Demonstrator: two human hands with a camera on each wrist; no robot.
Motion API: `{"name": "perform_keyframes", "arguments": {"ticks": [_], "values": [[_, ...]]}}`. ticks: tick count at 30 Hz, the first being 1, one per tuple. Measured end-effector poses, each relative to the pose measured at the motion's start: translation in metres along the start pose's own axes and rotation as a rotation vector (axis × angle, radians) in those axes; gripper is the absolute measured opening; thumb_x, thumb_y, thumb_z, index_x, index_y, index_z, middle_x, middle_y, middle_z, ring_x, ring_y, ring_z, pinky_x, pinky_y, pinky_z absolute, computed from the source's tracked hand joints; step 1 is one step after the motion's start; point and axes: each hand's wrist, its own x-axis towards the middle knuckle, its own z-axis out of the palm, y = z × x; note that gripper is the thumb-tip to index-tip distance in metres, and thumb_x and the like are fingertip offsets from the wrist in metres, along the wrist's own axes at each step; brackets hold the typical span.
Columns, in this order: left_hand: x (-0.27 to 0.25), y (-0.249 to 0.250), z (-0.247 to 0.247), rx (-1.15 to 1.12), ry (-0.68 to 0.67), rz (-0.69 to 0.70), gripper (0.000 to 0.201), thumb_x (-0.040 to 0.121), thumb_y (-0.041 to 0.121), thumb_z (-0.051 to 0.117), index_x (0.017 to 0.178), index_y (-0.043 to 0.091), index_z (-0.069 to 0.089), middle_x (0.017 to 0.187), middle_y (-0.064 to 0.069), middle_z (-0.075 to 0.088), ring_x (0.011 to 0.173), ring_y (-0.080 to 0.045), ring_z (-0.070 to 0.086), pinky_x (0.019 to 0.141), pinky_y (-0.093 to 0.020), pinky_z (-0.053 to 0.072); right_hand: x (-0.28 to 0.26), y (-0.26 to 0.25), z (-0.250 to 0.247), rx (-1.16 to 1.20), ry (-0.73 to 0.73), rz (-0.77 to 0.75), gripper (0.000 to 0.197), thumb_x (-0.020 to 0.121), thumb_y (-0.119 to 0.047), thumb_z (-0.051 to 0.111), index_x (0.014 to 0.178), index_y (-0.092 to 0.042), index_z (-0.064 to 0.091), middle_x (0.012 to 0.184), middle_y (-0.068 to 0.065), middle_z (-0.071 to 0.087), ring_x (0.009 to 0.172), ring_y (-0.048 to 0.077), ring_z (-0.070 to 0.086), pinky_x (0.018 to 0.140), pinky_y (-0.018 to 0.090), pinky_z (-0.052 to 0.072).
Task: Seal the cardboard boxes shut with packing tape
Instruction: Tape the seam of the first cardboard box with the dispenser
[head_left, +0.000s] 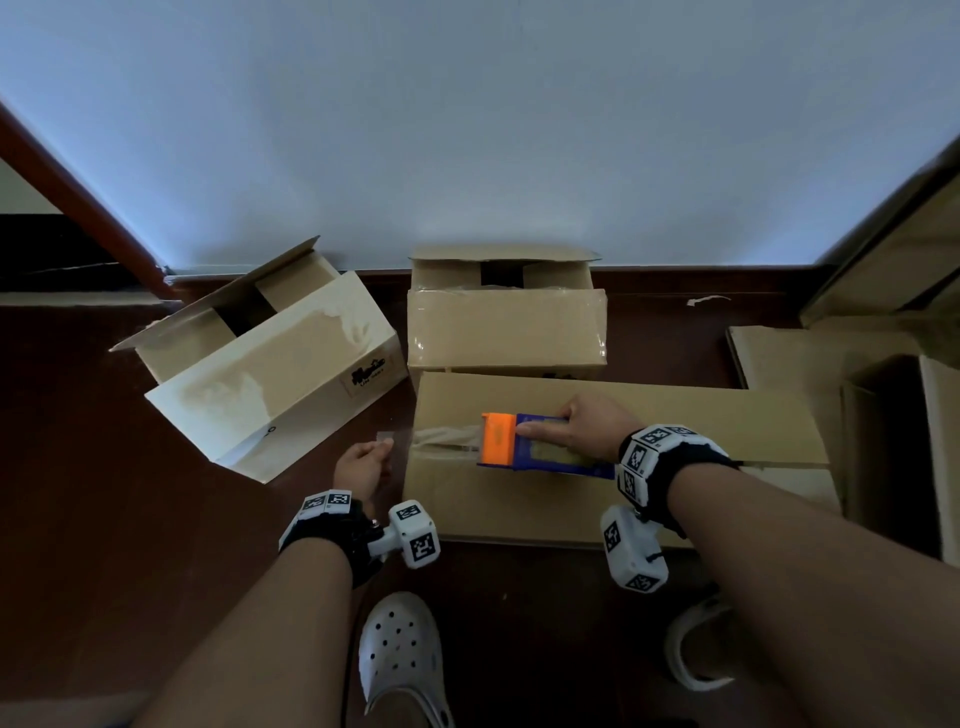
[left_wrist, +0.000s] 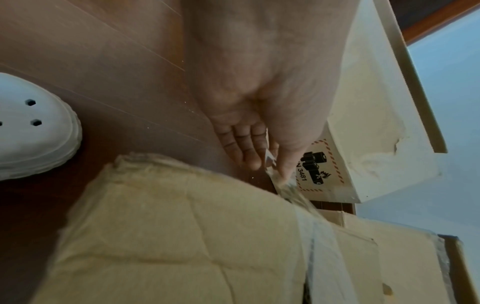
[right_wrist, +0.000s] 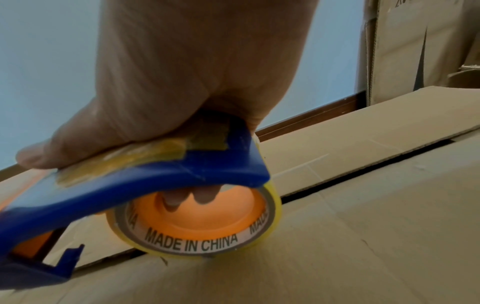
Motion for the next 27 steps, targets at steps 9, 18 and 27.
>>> {"name": "perform_keyframes", "arguments": {"ticks": [9, 18, 27], "values": [[0.005, -0.005, 0.014, 0.208, -0.127, -0.063, 0.034, 0.093, 0.036, 0.061, 0.113, 0.009, 0.059, 0.101, -0.016, 0.067, 0.088, -0.031, 0.064, 0.079, -0.042, 0.054, 0.003, 0.001, 0.002, -0.004, 0.006, 0.010, 0.078, 0.049, -0.094, 0.041, 0.059, -0.017, 0.045, 0.051, 0.000, 0.038, 0.050, 0.019, 0.040, 0.055, 0.032, 0.034], [0.008, 0.006, 0.015, 0.823, -0.083, -0.005, 0.062, 0.097, 0.041, 0.051, 0.151, 0.027, 0.025, 0.143, -0.023, 0.043, 0.122, -0.041, 0.050, 0.100, -0.041, 0.045, 0.005, 0.005, 0.003, -0.010, 0.022, 0.021, 0.070, 0.063, -0.087, 0.050, 0.055, -0.018, 0.040, 0.048, -0.001, 0.034, 0.046, 0.016, 0.036, 0.054, 0.032, 0.032], [-0.009, 0.025, 0.006, 0.584, 0.014, 0.268, 0.034, 0.097, 0.016, 0.051, 0.129, 0.023, 0.058, 0.128, -0.004, 0.062, 0.108, -0.023, 0.061, 0.098, -0.039, 0.048, 0.002, 0.002, 0.001, -0.069, 0.018, 0.013, 0.077, 0.064, -0.090, 0.043, 0.064, -0.013, 0.055, 0.054, 0.002, 0.045, 0.055, 0.020, 0.049, 0.057, 0.032, 0.040]]}}
